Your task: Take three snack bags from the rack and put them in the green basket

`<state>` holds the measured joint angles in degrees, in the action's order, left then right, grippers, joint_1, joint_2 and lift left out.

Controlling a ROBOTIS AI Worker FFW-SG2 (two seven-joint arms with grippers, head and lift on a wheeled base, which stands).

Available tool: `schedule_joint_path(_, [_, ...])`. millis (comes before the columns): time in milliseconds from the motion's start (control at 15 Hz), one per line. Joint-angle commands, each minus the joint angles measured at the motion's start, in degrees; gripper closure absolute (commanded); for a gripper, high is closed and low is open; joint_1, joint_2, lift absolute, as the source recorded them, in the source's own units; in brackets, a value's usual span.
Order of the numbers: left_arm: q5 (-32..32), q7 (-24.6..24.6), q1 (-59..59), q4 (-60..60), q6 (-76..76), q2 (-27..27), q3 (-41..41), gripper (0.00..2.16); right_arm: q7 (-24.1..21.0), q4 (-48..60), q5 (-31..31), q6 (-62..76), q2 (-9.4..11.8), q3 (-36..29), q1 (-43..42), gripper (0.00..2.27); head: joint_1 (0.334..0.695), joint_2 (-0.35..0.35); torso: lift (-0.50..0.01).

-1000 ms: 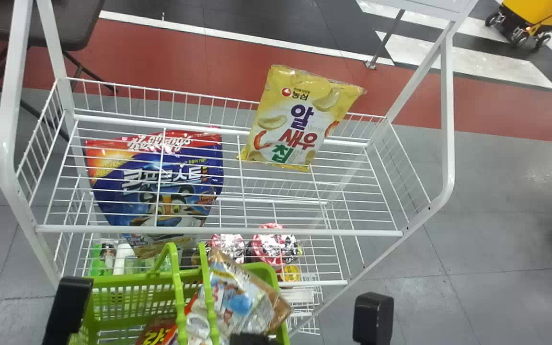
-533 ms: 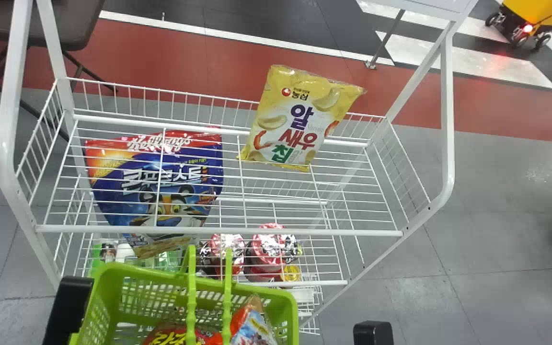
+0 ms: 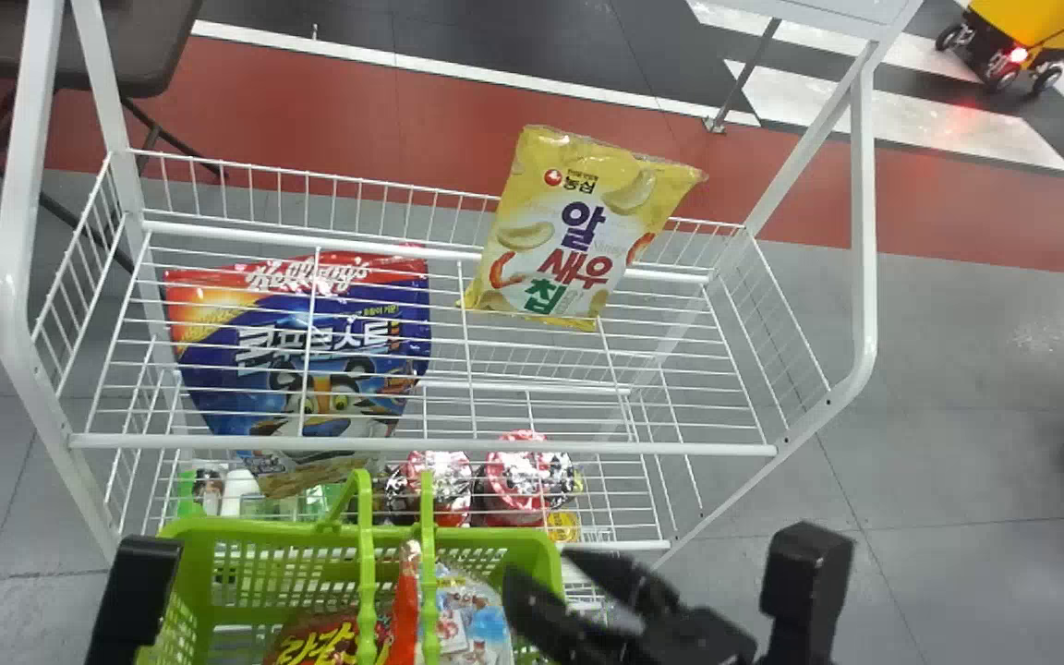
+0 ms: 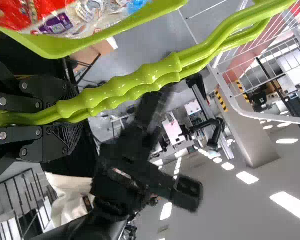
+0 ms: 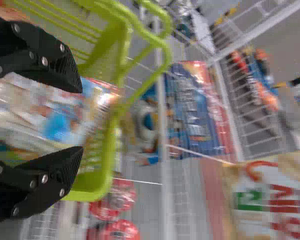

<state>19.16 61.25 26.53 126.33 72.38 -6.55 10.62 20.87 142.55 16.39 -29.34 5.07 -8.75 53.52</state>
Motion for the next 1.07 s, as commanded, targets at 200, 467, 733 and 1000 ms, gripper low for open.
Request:
schedule_joint_path(200, [-0.1,0.1,0.2,0.1,0.0,0.0,0.1,1.84,-9.3,-2.0,-10.9,26.4,-0.3,8.5,0.1,0.06,0.695,-0.35,-0.014])
schedule_joint_path(467, [0.0,0.2,0.1,0.1,0.0,-0.7,0.1,1.84,-18.7,-2.8,-13.4,33.9,2.0,16.0,1.0,0.06,0.695,-0.35,-0.014])
schedule_joint_path(733, [1.0,0.1,-0.7,0.0,0.0,-2.0,0.4,1.84,-21.8,-5.6,-13.2,37.3,1.0,18.2,2.0,0.06,0.695,-0.35,-0.014])
schedule_joint_path(1000, [1.4,0.7,0.5,0.6,0.0,-2.4,0.0,1.84,-22.0,-6.1,-13.2,37.6,0.2,16.7,2.1,0.06,0.695,-0.35,-0.013])
